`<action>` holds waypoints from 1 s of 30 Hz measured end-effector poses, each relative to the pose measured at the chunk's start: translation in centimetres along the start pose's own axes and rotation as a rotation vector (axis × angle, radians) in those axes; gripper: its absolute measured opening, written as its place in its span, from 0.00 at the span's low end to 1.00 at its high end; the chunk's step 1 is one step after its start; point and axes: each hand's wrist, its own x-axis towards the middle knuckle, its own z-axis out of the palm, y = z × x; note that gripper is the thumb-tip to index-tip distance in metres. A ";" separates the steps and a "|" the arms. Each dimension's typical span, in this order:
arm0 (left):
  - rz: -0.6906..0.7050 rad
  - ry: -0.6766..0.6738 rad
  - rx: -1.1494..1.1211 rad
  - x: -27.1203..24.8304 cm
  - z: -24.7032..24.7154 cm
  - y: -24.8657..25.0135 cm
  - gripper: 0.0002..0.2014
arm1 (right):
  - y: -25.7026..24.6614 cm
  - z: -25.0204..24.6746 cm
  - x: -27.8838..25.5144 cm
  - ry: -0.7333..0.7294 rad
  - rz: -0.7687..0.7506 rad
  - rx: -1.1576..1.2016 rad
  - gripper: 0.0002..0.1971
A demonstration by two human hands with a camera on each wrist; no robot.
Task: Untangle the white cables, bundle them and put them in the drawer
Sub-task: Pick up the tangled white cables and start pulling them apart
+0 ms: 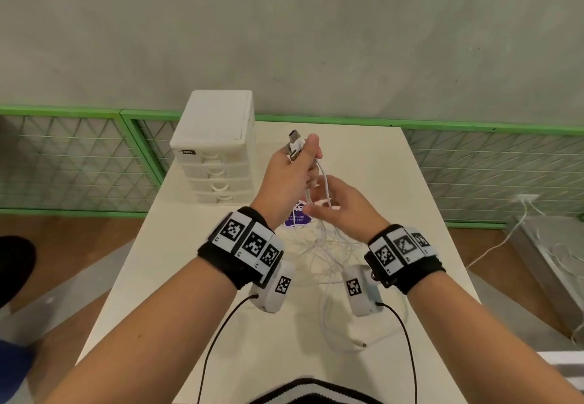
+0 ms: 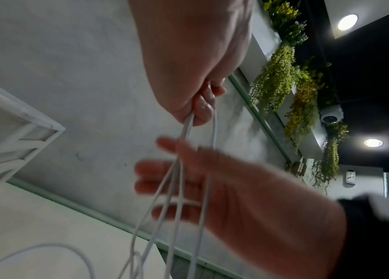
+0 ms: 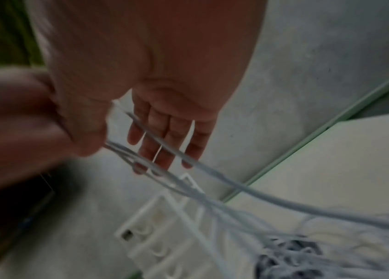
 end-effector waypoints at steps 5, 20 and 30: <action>-0.007 0.048 -0.030 0.0 0.0 0.2 0.16 | -1.0 1.0 0.8 -0.061 -0.079 0.131 0.06; 0.241 0.460 0.807 0.5 -4.2 -2.4 0.16 | 0.1 -1.4 2.4 -0.031 -0.063 -0.396 0.12; -0.193 -0.120 0.670 0.6 -0.6 -2.6 0.32 | -1.5 -2.1 2.8 -0.006 -0.107 -0.225 0.08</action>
